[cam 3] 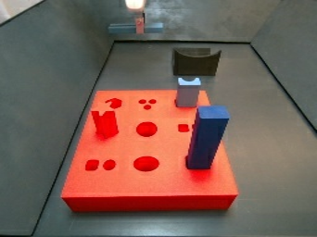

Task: Pick up the double-square object. Move up. Rotate the double-square object. Place the double-square object on the fixture. Regrasp the double-square object. Move to above the board. Insert the double-square object.
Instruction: Rotate the double-square object.

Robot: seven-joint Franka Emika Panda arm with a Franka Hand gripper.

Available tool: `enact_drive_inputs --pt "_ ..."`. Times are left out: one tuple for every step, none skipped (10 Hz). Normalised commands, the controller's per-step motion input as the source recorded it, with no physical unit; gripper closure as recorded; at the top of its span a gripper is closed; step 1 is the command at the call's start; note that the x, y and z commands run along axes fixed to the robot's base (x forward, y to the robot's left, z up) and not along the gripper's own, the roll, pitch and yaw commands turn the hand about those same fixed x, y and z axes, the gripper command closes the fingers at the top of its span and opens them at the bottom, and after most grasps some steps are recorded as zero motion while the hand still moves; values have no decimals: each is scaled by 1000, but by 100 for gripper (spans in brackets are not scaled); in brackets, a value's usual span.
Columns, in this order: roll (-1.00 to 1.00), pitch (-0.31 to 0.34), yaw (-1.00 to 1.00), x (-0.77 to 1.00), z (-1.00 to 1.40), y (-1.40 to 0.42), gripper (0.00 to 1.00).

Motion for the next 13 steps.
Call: enact_drive_inputs --pt "-8 -5 -1000 15 -8 19 100" --pt "-8 -5 -1000 15 -8 19 100" --pt "-9 -5 -1000 15 -8 19 100" --pt "-9 -5 -1000 15 -8 19 100" --pt "-9 -6 -1000 15 -8 19 100" --pt "-10 -6 -1000 15 -8 19 100" --pt "-11 -6 -1000 15 -8 19 100" --pt "-11 -7 -1000 15 -8 19 100" --pt "-12 -7 -1000 15 -8 19 100" --pt "-13 -8 -1000 15 -8 19 100" --pt "-14 -8 -1000 15 -8 19 100" --pt "-15 -9 -1000 15 -8 19 100" --pt "-17 -10 -1000 15 -8 19 100"
